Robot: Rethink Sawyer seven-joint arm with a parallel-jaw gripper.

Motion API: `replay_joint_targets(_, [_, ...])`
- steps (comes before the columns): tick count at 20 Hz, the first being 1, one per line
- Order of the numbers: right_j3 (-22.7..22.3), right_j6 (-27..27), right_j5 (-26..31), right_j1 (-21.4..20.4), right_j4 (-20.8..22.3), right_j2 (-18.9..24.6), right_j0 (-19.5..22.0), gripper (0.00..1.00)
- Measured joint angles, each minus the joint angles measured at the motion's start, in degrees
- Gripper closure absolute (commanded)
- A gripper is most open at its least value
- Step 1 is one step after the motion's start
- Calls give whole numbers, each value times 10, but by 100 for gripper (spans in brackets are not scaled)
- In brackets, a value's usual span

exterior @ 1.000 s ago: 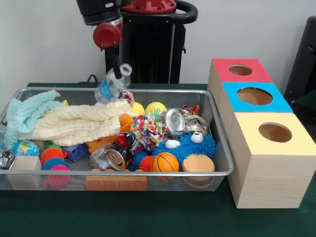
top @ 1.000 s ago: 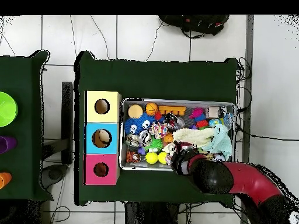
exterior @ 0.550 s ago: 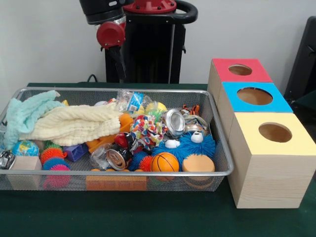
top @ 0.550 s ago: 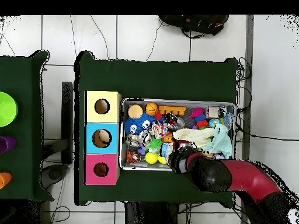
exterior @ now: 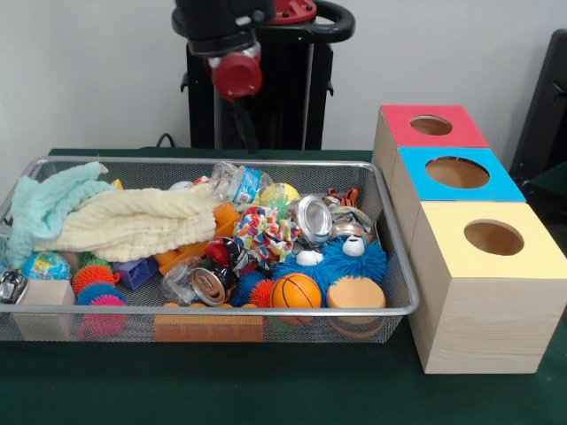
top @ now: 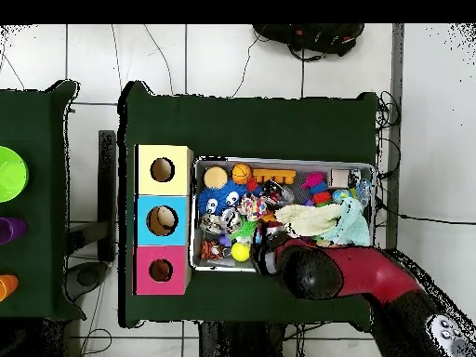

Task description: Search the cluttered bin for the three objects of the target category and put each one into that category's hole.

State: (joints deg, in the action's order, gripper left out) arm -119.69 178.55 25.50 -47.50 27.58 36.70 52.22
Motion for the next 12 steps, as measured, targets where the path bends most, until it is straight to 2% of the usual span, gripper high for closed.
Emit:
replay_joint_targets(1, [8, 0, -12, 8, 27, -26, -44, 0])
replay_joint_targets(3, [18, 0, -34, 19, 60, -62, -105, 0])
replay_joint_targets(5, [23, 0, -57, 29, 82, -93, -157, 0])
replay_joint_targets(6, [27, 0, -77, 37, 94, -116, -197, 0])
replay_joint_targets(9, [37, 1, -131, 60, 108, -176, -295, 0])
replay_joint_targets(12, [41, 1, -181, 82, 105, -226, -371, 0])
